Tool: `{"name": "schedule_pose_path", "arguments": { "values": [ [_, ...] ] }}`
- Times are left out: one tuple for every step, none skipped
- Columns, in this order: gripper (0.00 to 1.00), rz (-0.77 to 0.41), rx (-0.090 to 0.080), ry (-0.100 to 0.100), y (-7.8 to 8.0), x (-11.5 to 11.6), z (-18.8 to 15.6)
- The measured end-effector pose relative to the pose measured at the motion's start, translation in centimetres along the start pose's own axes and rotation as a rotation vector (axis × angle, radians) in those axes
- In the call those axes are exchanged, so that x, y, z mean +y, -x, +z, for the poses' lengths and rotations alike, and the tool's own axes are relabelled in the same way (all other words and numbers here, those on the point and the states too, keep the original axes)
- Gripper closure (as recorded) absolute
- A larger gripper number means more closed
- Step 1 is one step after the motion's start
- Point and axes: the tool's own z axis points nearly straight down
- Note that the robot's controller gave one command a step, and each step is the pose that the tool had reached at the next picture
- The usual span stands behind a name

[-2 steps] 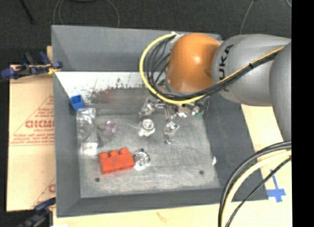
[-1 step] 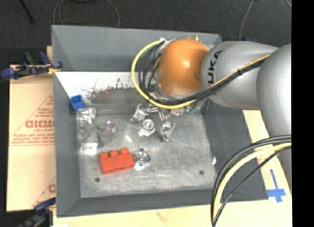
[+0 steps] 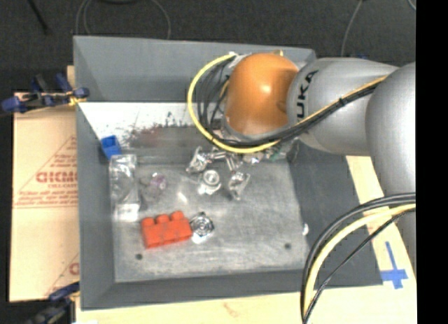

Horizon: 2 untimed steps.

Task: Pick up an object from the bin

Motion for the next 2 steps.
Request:
{"name": "schedule_pose_path", "arguments": {
  "values": [
    [1.00,0.002,-0.004,-0.002,0.2,-0.1,-0.2],
    [1.00,0.009,0.004,-0.003,0.4,-0.5,-10.8]
  ]
}}
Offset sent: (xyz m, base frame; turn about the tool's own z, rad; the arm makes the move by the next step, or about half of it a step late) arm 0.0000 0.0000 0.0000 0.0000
